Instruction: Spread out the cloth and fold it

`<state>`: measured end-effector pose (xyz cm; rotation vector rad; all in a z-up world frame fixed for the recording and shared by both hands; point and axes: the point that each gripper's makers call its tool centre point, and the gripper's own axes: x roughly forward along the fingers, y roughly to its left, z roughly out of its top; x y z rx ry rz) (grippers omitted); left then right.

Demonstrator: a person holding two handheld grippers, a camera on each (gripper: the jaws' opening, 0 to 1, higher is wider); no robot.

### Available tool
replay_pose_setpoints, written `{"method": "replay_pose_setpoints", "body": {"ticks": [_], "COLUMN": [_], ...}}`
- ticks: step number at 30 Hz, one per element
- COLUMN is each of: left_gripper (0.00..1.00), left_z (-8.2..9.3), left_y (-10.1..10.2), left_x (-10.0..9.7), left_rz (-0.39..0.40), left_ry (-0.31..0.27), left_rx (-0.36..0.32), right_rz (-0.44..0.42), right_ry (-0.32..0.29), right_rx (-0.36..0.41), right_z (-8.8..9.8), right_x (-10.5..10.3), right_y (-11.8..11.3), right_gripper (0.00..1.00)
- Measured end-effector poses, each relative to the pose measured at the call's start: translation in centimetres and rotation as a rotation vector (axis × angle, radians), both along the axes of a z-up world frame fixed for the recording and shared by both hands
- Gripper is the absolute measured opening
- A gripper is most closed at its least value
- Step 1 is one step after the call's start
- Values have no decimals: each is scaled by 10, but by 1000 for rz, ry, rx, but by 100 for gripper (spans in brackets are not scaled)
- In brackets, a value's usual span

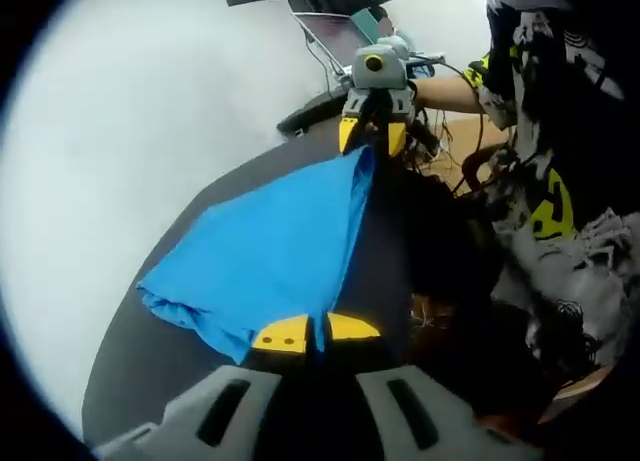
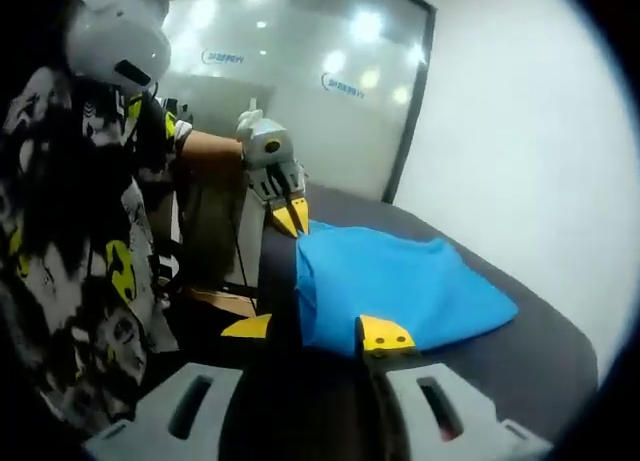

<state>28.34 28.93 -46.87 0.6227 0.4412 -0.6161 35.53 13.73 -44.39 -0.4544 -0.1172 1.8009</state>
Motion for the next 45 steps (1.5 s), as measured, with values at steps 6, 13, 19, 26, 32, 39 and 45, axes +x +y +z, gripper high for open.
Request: {"method": "replay_pose_setpoints", "body": {"ticks": [6, 13, 19, 26, 32, 39, 45], "left_gripper": [32, 53, 41, 35, 8, 3, 3], "left_z": [41, 50, 22, 33, 2, 45, 9], "left_y": [11, 9, 18, 13, 8, 16, 27], "left_x": [-1, -8, 9, 7, 2, 6, -8], "left_rz": [-59, -129, -105, -106, -138, -81, -102], "left_ry": [-301, -342, -268, -218, -94, -192, -53], "left_rx": [34, 104, 110, -49, 61, -57, 91], "right_rz": [-19, 9, 4, 3, 22, 17, 45], "right_ry": [-60, -136, -153, -148, -222, -240, -240], "right_rx": [-33, -70, -43, -17, -65, -68, -80], "right_z": [-2, -13, -7, 2, -9, -9, -9], "right_x": [2, -3, 1, 4, 2, 6, -3], "right_y": [-10, -2, 5, -2, 5, 3, 5], "right_gripper": [28, 27, 23, 24, 13, 4, 0]}}
